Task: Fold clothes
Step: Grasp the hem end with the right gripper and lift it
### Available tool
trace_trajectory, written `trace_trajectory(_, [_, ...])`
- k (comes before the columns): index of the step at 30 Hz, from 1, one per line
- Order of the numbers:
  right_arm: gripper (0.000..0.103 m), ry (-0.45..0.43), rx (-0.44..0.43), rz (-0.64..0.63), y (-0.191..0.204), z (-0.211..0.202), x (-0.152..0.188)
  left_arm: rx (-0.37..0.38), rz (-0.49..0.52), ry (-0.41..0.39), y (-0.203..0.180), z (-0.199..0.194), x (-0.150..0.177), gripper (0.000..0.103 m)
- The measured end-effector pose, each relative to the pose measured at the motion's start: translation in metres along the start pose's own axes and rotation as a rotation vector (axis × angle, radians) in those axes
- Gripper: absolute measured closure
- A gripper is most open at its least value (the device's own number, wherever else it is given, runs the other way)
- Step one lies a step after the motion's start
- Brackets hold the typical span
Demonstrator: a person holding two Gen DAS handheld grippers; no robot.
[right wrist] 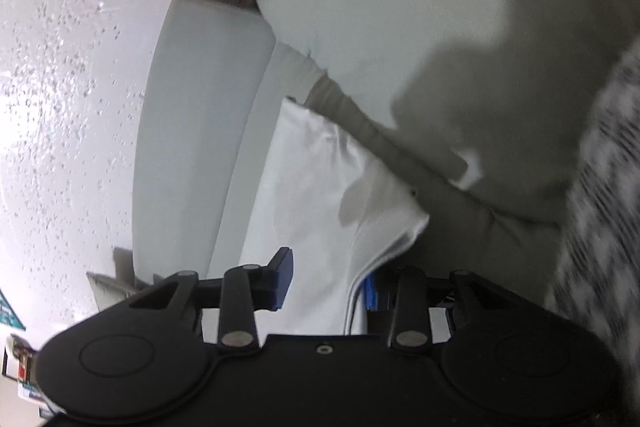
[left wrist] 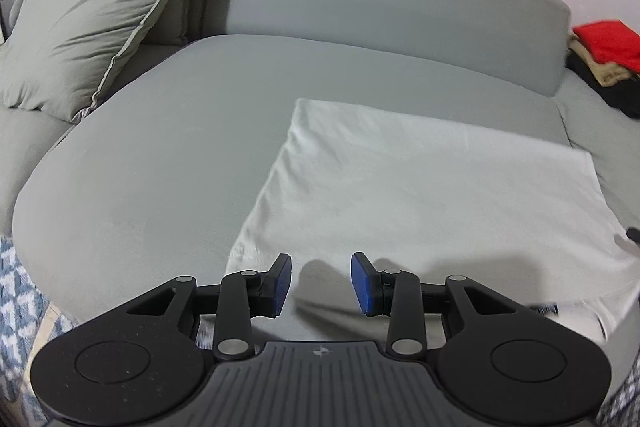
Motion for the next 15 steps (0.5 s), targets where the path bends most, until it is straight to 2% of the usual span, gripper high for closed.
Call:
trace_trajectory(2, [0.073,-0.015,0.019,-0.012,-0.001,0.007,-0.004,0.005,-0.017,0.021,0.003,0.012,-0.005,0.069])
trace_trajectory(4, [0.076,-0.027,0.030,-0.010,-0.001,0.008,-0.005,-0.047,-0.009,0.067,0.005,0.025,-0.004,0.074])
trace_trajectory(5, [0.078,-0.033,0.035,-0.009,-0.001,0.008,-0.005,-0.061,0.018,0.063,0.004,0.025,-0.003,0.075])
trace_trajectory(6, [0.085,-0.040,0.043,-0.007,-0.002,0.006,-0.005,-0.069,0.050,0.056,0.001,0.024,-0.002,0.075])
trace_trajectory(7, [0.097,-0.046,0.055,-0.020,-0.001,0.005,-0.004,-0.076,0.082,0.049,-0.002,0.023,-0.001,0.075])
trace_trajectory(13, [0.099,-0.073,0.147,-0.085,0.007,0.007,0.000,-0.079,0.152,0.001,-0.005,0.018,0.005,0.076])
trace_trajectory(15, [0.099,-0.085,0.198,-0.163,0.022,0.006,0.003,-0.078,0.159,-0.007,-0.004,0.013,0.004,0.074])
Point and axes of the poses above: each gripper's, at about its wrist camera, not at the fingertips, and z roughly the way its jaws point, y to its left, x to its underside, the point moved 1 cm from there along z, roughly the way its jaws point, and after that the axes turned 8 degrees about -x, right-handed, at the moved point
